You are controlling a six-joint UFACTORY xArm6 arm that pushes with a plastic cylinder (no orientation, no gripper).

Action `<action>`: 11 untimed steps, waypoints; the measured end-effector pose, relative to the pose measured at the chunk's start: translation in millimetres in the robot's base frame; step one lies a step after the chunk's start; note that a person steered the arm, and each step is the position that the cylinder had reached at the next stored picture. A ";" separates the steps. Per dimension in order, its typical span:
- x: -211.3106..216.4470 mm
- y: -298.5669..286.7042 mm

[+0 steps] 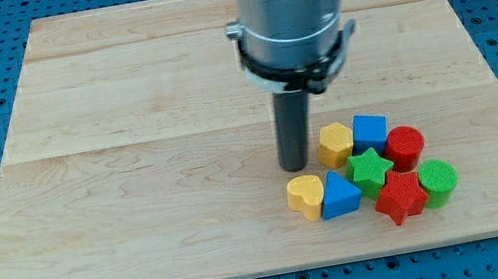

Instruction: Push the green circle into the green star

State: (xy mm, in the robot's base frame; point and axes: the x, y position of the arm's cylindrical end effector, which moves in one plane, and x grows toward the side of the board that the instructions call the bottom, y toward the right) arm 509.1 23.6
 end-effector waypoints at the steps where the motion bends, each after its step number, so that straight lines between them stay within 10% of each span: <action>1: 0.0 -74.9; 3: 106.9 -71.1; 5: 109.3 -10.6; 7: 109.2 177.0; 11: 61.7 189.1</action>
